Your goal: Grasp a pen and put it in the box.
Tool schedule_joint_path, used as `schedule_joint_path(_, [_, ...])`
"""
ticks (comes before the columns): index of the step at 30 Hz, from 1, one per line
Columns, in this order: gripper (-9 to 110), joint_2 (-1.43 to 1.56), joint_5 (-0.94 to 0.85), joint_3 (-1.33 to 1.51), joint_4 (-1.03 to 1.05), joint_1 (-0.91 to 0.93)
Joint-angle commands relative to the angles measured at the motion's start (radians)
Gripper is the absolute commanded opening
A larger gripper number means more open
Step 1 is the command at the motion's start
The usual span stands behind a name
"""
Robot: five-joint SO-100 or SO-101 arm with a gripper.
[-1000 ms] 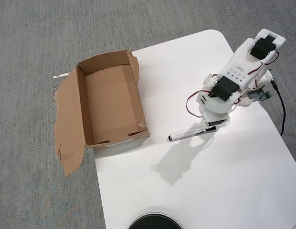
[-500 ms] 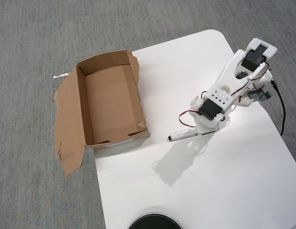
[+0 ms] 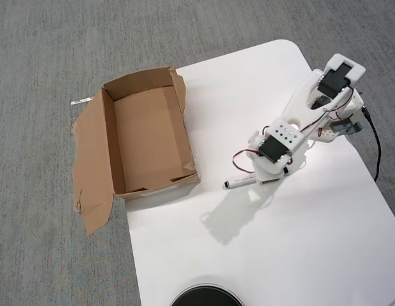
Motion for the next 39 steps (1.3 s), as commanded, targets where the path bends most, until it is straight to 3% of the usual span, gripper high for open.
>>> schedule_joint_path(1, [20, -0.04, -0.005, -0.027, -0.008, 0.061])
schedule_joint_path(17, [20, -0.06, 0.008, -0.008, -0.133, 0.105])
schedule_joint_path(39, [19, -0.221, 0.01, -0.012, -0.137, 0.096])
